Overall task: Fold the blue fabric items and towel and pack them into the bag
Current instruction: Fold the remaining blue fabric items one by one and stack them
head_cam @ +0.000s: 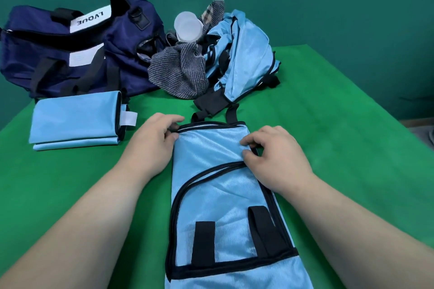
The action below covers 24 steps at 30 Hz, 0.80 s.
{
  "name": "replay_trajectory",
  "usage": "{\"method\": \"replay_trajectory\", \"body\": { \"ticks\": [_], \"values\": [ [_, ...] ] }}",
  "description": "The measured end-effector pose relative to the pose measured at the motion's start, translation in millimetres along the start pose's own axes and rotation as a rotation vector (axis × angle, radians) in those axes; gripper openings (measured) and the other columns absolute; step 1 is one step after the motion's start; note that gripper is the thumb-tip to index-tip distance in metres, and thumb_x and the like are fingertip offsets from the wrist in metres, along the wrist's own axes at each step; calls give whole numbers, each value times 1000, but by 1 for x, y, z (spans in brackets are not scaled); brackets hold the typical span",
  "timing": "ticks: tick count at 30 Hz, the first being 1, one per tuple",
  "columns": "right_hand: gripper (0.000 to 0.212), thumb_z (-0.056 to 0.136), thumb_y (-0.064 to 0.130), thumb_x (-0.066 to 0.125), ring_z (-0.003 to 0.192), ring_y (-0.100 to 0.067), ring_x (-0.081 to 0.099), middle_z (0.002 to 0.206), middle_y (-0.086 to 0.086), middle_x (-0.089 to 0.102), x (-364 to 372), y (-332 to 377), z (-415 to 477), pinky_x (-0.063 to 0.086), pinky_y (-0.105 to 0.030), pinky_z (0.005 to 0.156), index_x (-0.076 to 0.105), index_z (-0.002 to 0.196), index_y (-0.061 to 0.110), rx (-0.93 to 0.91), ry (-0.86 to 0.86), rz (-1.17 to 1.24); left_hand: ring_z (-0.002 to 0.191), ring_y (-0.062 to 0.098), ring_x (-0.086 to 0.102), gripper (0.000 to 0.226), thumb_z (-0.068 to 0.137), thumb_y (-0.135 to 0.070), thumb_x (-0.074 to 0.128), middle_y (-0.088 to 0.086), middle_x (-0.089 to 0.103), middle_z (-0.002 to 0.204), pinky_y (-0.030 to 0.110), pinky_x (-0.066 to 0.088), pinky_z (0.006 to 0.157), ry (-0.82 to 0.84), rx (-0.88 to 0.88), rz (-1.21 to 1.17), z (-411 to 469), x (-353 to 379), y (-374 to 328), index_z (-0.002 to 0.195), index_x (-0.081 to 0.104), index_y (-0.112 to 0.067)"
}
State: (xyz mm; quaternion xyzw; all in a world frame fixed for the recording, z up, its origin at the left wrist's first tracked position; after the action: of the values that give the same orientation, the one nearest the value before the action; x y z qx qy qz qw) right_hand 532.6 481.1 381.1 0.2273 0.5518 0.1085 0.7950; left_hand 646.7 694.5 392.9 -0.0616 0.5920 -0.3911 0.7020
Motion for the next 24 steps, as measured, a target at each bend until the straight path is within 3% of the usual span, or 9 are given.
{"method": "replay_trajectory", "body": {
  "ticks": [5,14,18,24],
  "values": [
    [19,86,36,63,101,-12,47,92,17,57,0,2,0,41,-32,93,71,104,35,0,10,-19,94,8,47,24,96,-16,60,-9,54,103,21,33,86,15,-32,117,2,3,1,118,69,-19],
    [19,86,34,60,102,-14,47,96,15,59,-2,5,-1,41,-33,93,70,102,35,16,35,-27,93,14,48,11,97,-19,57,-6,56,99,28,35,82,14,-72,162,1,2,1,100,67,-21],
    [21,87,30,58,103,-15,48,98,13,60,-2,4,-1,42,-35,95,70,103,35,20,39,-25,88,17,47,9,100,-18,53,-5,59,94,29,32,76,-20,-103,104,2,-2,-1,98,59,-23],
    [30,87,21,56,106,-12,46,101,14,58,-2,2,-2,39,-31,95,71,110,34,24,48,-5,85,11,48,13,96,-13,59,-14,57,83,18,28,70,-151,-65,35,1,-18,-10,97,67,-23]
  ]
}}
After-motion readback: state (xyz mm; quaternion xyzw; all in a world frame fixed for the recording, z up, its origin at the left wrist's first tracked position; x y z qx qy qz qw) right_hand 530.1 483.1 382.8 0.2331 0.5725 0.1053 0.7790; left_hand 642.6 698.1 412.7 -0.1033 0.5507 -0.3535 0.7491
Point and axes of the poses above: each hand's wrist, its own z-axis towards the middle knuckle, its own x-axis out of the palm, y = z × x, the point moved 10 cm from there along z, towards the middle knuckle
